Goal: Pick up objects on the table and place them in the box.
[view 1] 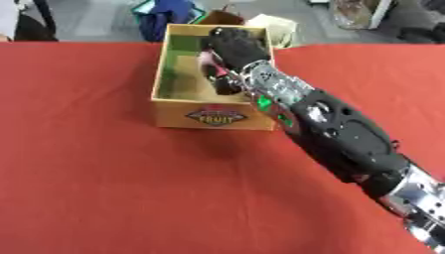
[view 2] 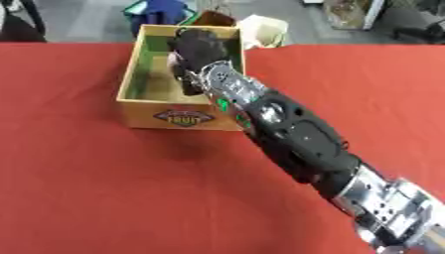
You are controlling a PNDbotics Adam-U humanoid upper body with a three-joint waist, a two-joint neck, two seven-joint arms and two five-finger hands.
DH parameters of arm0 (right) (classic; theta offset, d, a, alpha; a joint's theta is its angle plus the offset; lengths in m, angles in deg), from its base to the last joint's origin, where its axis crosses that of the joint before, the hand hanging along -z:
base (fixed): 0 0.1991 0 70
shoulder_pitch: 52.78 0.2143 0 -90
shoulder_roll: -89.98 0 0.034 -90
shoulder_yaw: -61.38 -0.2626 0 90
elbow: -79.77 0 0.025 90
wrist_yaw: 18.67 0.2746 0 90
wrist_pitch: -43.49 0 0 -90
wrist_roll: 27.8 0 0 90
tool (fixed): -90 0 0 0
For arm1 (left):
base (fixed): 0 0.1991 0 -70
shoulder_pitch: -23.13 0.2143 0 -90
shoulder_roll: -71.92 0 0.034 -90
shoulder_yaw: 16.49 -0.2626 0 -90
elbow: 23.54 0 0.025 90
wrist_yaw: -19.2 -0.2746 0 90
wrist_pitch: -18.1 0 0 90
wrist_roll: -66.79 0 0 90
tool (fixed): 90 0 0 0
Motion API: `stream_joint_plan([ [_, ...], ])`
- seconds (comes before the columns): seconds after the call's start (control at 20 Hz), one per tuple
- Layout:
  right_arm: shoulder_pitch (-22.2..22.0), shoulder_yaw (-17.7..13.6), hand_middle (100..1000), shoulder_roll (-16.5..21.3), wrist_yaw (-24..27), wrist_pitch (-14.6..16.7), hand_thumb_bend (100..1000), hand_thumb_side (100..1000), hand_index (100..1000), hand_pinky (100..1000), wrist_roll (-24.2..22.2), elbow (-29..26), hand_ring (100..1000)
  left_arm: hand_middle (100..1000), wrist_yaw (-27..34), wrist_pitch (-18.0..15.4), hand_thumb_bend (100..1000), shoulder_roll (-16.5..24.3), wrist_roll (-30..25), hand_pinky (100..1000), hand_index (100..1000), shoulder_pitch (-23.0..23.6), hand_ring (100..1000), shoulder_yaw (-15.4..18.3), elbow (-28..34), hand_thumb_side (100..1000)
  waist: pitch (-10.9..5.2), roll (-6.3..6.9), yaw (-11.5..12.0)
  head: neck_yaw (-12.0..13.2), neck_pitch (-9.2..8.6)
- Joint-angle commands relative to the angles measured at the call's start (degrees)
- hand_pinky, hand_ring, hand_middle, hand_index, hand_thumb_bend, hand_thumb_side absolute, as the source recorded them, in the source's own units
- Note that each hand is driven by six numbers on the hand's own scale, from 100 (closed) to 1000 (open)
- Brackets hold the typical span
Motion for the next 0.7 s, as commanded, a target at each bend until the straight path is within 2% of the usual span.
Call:
stream_joint_plan([
  [0.05,1.85,-1.1,737,0.49,0.16,-0.27,100,217,843,489,-3.2,-0.2,769,386,0.02,-0.02,100,0.56,-0.19,426,561,-0.53,372,-0.08,1.26,771,-1.16,0.05,-0.02,-0.12,-0.27],
  [0.4,2.99,-2.03,728,1.02,1.21,-2.81,100,227,844,461,-6.47,-3.48,764,387,-0.1,0.08,100,0.8,-0.1,426,563,-0.57,372,0.0,1.26,771,-1.89,-0.19,-0.34,0.07,-0.04],
  [0.7,3.45,-2.78,709,3.06,4.94,-5.56,100,226,836,421,-7.48,-10.44,754,388,-0.33,0.17,100,1.14,0.08,426,564,-0.5,373,0.15,1.26,771,-2.85,-0.29,-0.85,0.3,0.55],
])
